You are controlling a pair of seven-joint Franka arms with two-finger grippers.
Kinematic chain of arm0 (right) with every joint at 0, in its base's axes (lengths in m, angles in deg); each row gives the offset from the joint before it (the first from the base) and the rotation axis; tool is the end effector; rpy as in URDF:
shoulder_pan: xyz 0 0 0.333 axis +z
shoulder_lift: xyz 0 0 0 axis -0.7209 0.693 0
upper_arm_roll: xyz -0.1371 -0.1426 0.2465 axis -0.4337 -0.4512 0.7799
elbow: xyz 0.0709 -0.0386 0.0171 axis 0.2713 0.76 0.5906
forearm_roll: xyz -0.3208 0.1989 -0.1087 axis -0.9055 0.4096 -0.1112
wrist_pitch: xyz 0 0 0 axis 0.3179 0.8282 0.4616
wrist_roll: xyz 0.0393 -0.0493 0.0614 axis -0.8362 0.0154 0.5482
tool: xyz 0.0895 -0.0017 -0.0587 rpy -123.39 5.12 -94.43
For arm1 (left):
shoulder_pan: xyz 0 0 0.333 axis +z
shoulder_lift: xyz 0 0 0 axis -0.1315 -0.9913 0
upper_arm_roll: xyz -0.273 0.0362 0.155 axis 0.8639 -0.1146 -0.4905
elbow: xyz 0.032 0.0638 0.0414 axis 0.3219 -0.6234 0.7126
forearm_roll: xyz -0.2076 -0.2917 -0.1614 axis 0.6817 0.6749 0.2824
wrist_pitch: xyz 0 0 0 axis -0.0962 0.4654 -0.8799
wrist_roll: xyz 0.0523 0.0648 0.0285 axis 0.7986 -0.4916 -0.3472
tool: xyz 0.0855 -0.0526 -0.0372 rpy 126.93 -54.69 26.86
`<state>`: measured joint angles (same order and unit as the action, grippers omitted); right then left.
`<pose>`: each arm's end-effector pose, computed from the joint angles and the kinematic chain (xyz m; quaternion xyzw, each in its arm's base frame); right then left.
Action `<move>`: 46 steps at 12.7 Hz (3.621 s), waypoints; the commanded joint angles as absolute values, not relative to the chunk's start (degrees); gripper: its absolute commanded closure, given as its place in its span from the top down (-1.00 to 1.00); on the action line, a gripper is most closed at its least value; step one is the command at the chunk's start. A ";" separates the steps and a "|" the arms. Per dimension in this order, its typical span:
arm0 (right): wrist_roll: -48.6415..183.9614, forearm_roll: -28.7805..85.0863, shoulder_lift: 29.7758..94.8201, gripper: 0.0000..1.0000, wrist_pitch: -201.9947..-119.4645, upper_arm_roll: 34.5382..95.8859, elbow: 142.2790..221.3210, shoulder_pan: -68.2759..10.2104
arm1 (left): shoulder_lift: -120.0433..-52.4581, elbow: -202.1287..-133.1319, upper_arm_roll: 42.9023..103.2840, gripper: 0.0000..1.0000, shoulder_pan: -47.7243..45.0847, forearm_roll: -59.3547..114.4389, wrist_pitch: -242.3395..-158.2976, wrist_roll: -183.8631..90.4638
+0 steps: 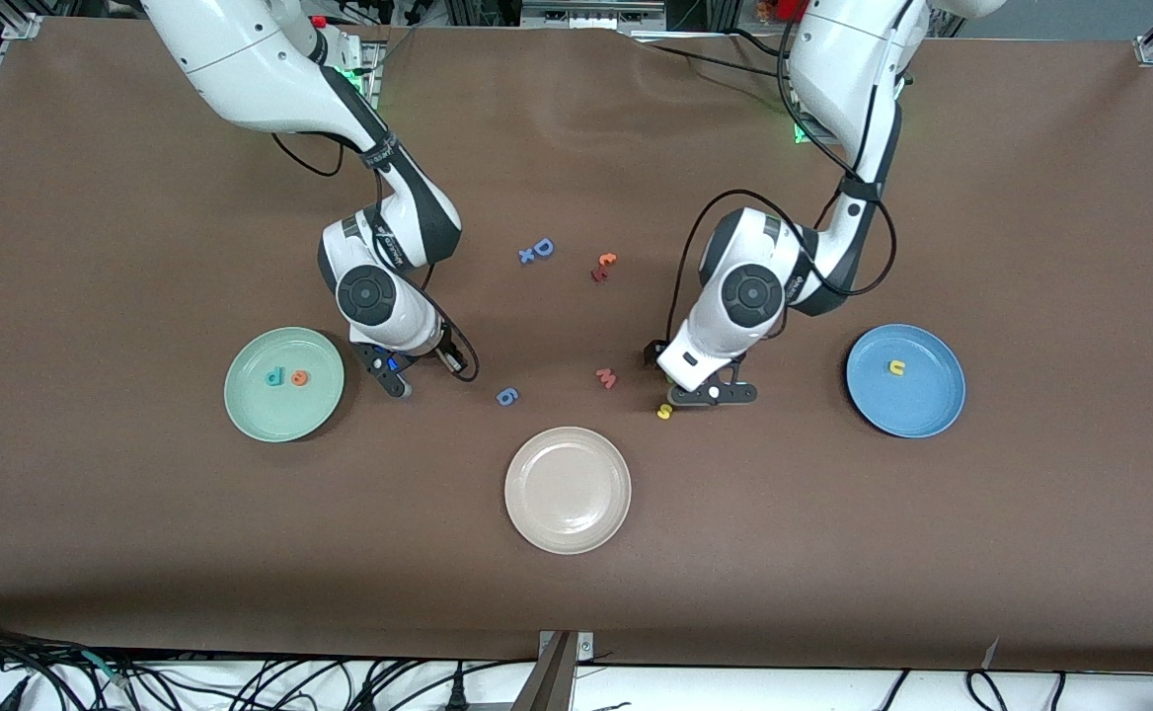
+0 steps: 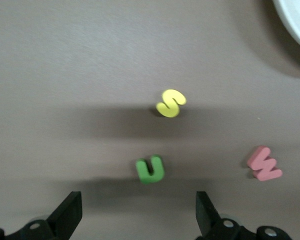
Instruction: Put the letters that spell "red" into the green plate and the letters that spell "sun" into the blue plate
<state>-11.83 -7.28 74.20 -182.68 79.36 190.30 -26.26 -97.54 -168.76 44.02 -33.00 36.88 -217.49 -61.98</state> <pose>0.5527 0.2969 0.1763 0.9099 -0.4091 -0.0688 0.0016 0.5646 -0.3392 0.2025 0.9979 0.0271 -0.0425 0.0408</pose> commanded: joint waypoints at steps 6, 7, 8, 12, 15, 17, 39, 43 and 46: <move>-11.38 -6.94 73.29 -0.39 -182.83 79.27 191.94 -26.36 | -101.41 -167.59 43.25 1.00 -34.46 38.15 -222.54 -62.40; -11.38 -7.02 73.29 -0.39 -182.83 79.27 191.85 -26.36 | -101.41 -167.59 43.25 1.00 -34.54 38.15 -222.64 -62.40; -11.29 -7.02 73.20 -0.39 -182.83 79.27 191.59 -26.36 | -101.41 -167.67 43.25 1.00 -35.07 38.24 -222.64 -62.40; -10.59 -7.20 71.45 -0.39 -174.34 78.92 187.74 -26.88 | -101.41 -167.94 43.25 0.54 -36.21 38.15 -222.64 -64.16; -2.97 -7.11 70.30 -0.38 -165.46 74.81 183.95 -27.06 | -101.41 -168.20 43.17 0.26 -36.30 37.71 -222.64 -63.89; 5.28 -6.94 68.81 -0.38 -161.06 70.24 184.03 -27.06 | -101.41 -168.11 43.17 0.24 -36.22 37.71 -222.72 -63.37; 32.90 -4.48 64.07 0.97 -144.43 58.10 169.00 -30.31 | -101.41 -167.85 43.17 -0.44 -35.51 34.72 -223.08 -63.10; 38.62 -2.29 60.11 0.97 -144.77 55.29 168.82 -30.31 | -101.41 -167.50 42.99 0.46 -33.93 35.07 -223.08 -59.33; 44.33 -1.84 59.31 0.97 -145.04 52.92 167.86 -30.31 | -101.93 -164.25 42.99 0.56 -33.31 35.25 -223.08 -59.32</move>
